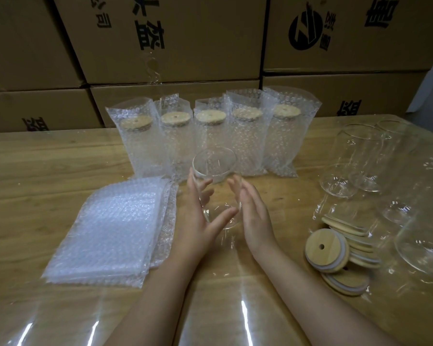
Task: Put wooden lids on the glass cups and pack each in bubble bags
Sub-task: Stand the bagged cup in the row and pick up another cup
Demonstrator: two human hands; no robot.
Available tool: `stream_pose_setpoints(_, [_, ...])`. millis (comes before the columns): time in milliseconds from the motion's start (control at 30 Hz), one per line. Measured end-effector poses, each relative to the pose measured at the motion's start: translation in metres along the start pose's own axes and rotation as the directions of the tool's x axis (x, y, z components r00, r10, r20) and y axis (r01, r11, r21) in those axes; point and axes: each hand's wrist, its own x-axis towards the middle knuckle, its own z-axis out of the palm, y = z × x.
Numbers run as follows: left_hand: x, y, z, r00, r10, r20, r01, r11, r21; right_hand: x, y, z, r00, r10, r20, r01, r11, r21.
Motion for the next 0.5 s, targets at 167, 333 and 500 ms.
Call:
stream_pose_setpoints(167, [0.0004, 0.0035, -0.0002, 0.999, -0.01, 0.035, 0.009, 0.999, 0.036, -0.003, -0.0009, 0.0012, 0.992, -0.011, 0.123, 0.021, 0.996, -0.084])
stream_pose_setpoints(333, [0.0031, 0.0013, 0.0028, 0.998, -0.065, 0.022, 0.064, 0.998, 0.022, 0.0016, 0.0021, 0.0006, 0.992, 0.02, 0.126, -0.004, 0.992, -0.125])
stream_pose_setpoints(500, [-0.0067, 0.0063, -0.0023, 1.0, -0.001, 0.005, 0.0, 1.0, 0.025, 0.0018, 0.001, -0.0014, 0.986, 0.099, 0.131, -0.082, 0.988, -0.128])
